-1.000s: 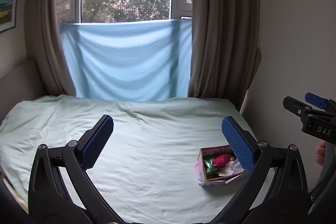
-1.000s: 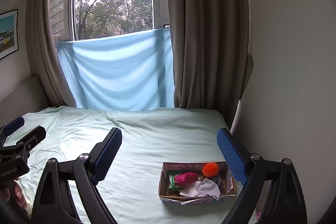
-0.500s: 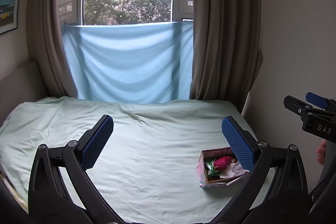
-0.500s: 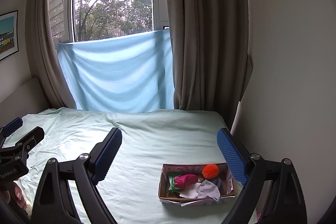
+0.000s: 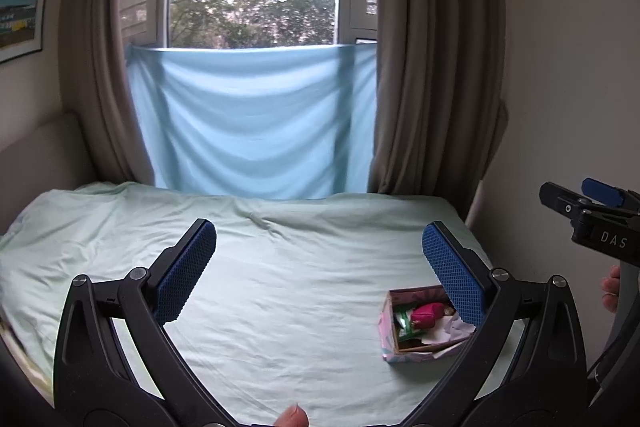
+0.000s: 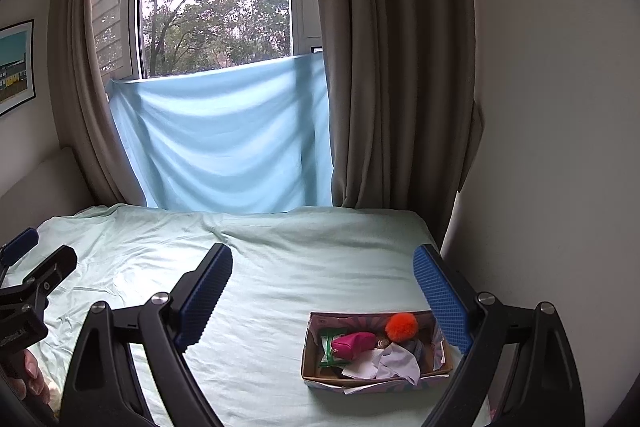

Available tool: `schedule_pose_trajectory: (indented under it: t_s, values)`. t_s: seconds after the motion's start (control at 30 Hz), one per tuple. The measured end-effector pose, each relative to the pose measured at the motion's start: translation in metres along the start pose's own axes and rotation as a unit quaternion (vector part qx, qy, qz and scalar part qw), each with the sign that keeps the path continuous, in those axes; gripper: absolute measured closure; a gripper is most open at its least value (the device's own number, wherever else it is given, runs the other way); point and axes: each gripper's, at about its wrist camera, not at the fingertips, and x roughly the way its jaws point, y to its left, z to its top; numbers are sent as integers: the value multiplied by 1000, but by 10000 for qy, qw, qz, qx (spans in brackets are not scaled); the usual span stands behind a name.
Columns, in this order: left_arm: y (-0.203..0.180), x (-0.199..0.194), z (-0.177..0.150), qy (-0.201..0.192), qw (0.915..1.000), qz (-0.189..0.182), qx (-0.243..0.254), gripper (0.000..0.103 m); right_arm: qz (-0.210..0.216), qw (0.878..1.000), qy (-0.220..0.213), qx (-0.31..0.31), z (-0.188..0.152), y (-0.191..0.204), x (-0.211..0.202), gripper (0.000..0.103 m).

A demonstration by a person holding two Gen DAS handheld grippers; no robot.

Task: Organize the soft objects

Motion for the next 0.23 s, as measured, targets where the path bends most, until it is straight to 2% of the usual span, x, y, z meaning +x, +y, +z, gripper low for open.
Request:
schedule_pose_trajectory:
  t_s: [0.07, 0.23]
  values:
    - [0, 3, -1, 20, 9999, 140, 35, 0, 1, 10000, -9, -5, 1, 0, 3, 13]
    - [4, 18, -6, 175, 9996, 199, 97, 0, -6, 9999, 150, -43, 2, 3, 20, 13]
